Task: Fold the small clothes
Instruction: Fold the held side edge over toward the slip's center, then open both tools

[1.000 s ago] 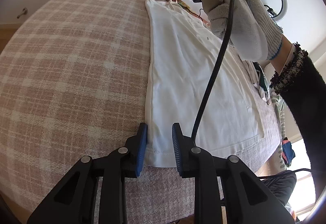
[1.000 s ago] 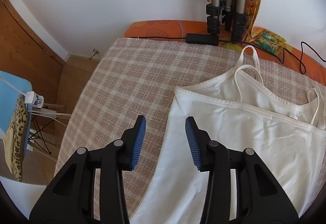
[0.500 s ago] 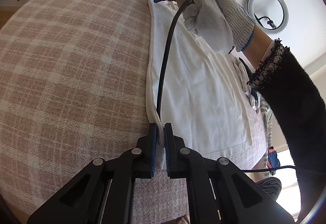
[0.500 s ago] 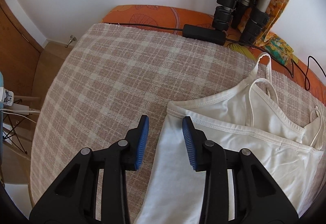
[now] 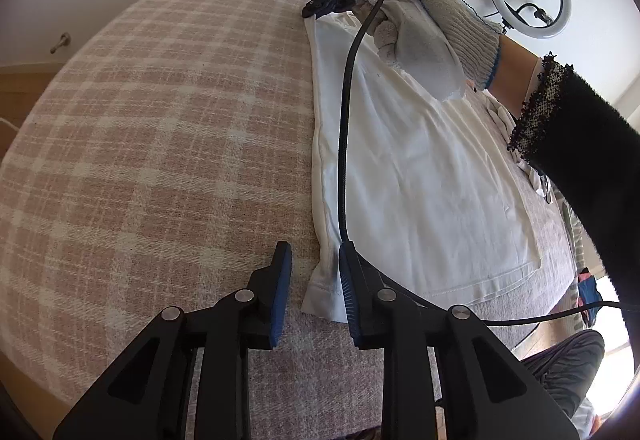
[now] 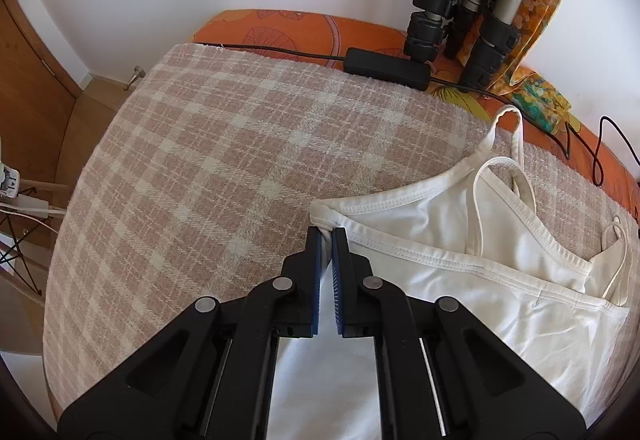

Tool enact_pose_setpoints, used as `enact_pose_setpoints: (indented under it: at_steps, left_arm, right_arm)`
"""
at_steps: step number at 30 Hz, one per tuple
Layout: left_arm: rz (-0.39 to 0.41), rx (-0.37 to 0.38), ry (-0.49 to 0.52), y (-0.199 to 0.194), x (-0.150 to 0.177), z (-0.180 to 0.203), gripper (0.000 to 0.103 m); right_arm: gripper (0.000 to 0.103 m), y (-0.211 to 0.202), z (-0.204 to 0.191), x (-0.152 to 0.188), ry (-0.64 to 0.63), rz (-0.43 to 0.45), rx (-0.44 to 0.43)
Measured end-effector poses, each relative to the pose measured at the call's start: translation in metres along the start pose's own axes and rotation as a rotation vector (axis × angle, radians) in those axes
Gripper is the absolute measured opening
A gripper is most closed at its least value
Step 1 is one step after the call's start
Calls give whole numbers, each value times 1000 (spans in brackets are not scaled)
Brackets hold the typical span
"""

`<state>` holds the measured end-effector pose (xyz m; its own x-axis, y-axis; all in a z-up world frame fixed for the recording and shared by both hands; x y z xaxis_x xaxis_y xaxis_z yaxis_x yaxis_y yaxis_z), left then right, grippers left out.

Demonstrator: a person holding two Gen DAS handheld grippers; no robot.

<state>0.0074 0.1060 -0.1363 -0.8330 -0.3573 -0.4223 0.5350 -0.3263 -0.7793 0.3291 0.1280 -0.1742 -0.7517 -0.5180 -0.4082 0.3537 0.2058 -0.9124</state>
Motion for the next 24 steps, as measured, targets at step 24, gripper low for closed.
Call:
enact_pose_setpoints:
  at_steps: [24]
  left_arm:
    - [-93, 270, 123, 21, 2, 81, 6]
  right_arm:
    - [5, -71, 104, 35, 94, 81, -27]
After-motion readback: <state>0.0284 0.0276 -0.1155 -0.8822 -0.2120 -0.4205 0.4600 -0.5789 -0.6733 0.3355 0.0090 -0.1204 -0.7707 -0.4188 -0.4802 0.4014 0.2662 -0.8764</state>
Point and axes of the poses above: each gripper's, at about its wrist camera, not at the fingertips, and y roughly the way its jaws point, z to its right, x to its underside, the point moved 1 cm from there along y, roughly the way its jaws point, and after that the axes turned 7 degrees about -y, right-handed, at the moved point
